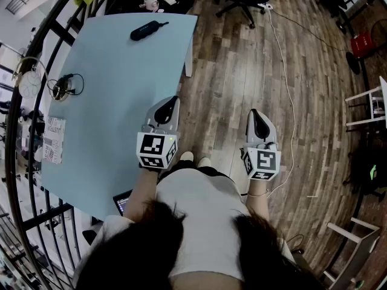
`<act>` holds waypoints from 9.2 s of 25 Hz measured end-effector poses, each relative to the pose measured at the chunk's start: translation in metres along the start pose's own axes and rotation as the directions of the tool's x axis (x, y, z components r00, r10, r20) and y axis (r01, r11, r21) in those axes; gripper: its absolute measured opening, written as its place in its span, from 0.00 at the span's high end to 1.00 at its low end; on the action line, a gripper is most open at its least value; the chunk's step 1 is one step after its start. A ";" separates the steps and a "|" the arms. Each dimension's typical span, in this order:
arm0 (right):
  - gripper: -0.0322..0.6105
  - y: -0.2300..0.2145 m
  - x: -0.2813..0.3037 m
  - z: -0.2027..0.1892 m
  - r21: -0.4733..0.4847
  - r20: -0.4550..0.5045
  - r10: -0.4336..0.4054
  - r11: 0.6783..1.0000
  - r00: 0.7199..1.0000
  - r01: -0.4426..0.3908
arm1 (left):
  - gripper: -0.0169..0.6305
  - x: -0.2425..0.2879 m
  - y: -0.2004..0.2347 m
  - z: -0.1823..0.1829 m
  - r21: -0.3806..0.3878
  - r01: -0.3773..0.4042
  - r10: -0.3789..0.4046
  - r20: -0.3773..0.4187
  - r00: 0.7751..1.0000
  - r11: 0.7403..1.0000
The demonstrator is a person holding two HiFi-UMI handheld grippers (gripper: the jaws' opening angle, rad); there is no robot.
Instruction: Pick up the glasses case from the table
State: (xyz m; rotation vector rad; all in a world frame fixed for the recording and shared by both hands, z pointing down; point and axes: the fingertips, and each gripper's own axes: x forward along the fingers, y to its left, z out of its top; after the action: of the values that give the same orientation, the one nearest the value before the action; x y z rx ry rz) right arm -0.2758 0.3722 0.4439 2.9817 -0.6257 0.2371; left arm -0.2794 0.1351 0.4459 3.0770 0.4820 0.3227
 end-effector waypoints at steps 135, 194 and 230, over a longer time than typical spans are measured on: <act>0.36 0.327 0.595 -0.054 -0.119 -0.664 0.728 -0.328 -0.171 -0.937 | 0.89 0.174 0.358 0.006 -0.315 -0.928 0.945 -0.189 0.266 0.198; 0.42 0.336 0.599 -0.110 -0.135 -0.713 0.685 -0.344 -0.150 -0.929 | 0.89 0.160 0.347 -0.019 -0.335 -0.928 0.941 -0.232 0.248 0.162; 0.42 0.326 0.564 0.096 -0.247 -0.280 0.946 -0.235 -0.163 -0.940 | 0.89 0.143 0.335 0.045 -0.248 -0.952 0.973 -0.092 0.210 0.182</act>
State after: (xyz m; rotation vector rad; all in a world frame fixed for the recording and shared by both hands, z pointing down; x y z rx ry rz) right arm 0.1151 -0.1578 0.4612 1.2613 -2.5412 0.0970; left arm -0.0360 -0.1392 0.4444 2.5715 -1.5381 0.1785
